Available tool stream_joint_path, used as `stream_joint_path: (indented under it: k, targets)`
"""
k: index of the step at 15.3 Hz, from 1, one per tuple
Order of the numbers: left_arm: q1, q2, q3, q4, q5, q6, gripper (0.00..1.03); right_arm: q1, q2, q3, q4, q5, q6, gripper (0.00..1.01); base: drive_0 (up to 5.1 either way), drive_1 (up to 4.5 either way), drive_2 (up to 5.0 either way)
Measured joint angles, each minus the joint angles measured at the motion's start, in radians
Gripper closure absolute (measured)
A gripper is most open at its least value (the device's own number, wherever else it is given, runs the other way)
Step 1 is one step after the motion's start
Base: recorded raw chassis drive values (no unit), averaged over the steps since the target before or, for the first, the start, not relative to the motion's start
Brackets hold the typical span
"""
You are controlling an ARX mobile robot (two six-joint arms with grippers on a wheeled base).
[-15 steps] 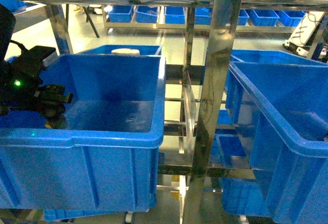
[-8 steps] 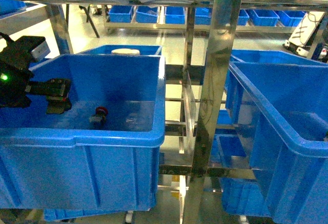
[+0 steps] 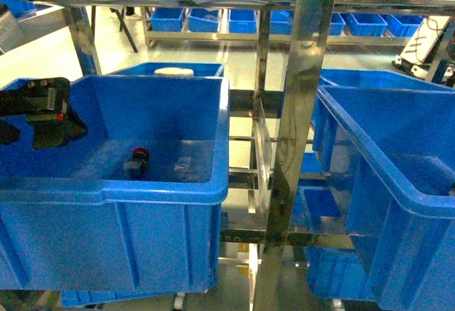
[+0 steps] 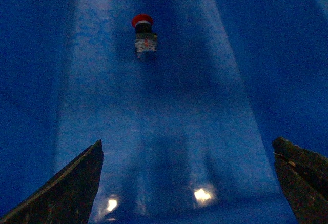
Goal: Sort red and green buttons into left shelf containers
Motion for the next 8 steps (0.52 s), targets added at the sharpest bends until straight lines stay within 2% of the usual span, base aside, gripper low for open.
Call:
stream_joint_path:
  k: [2,3,5,7,8]
  targets:
    - [0.002,-0.148,-0.095,0.0,0.016,-0.039,0.05,0.0,0.0,0.0,0.0,0.0,0.0,0.03,0.0,0.0,0.0]
    - [0.011,-0.242,-0.164,0.005,0.009,-0.045,0.05,0.0,0.0,0.0,0.0,0.0,0.0,0.03,0.0,0.0,0.0]
    - [0.039,-0.436,-0.315,-0.03,0.016,-0.032,0.05,0.0,0.0,0.0,0.0,0.0,0.0,0.03,0.0,0.0,0.0]
    - [0.066,-0.67,-0.464,-0.158,0.041,-0.02,0.05,0.0,0.0,0.0,0.0,0.0,0.0,0.03,0.0,0.0,0.0]
    - [0.061,-0.795,-0.511,-0.227,0.036,-0.009,0.05,0.0,0.0,0.0,0.0,0.0,0.0,0.03,0.0,0.0,0.0]
